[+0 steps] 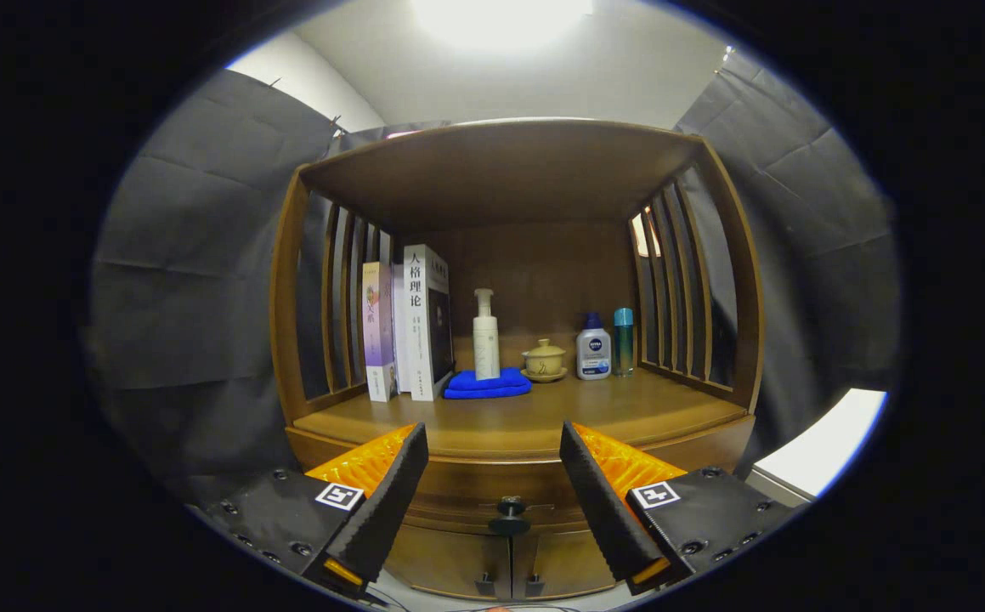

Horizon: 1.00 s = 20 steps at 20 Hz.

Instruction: Pull open the drawer, take out the items inside it, and place them on the countertop above the cabinet.

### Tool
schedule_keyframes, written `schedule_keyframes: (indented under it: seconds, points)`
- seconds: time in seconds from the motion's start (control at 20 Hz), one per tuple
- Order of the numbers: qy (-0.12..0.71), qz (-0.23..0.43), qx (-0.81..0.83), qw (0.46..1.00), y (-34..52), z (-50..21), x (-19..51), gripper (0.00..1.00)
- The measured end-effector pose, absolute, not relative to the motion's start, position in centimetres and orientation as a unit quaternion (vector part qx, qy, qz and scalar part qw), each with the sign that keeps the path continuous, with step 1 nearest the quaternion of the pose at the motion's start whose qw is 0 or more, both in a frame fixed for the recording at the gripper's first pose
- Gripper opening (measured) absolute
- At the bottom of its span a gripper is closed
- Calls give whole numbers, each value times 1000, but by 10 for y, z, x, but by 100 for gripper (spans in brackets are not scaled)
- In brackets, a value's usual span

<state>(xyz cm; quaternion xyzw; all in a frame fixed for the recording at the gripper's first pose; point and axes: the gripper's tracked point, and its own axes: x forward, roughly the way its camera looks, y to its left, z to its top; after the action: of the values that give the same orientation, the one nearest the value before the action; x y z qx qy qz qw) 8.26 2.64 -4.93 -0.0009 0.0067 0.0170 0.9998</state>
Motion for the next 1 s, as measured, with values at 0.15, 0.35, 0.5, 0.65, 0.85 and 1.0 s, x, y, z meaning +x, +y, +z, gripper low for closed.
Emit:
schedule_keyframes:
  seconds: [0.15, 0.35, 0.5, 0.65, 0.85, 1.0]
  points:
    - [17, 21, -7, 1000, 29, -67, 94, 99]
    - [36, 27, -15, 999, 37, -98, 107, 99]
    - [57, 22, -22, 998, 37, -120, 115, 99]
    - [76, 9, -10, 997, 26, -140, 120, 100]
    - [114, 0, -2, 994, 18, -170, 128, 100]
    - [132, -4, -10, 991, 15, -188, 128, 95]
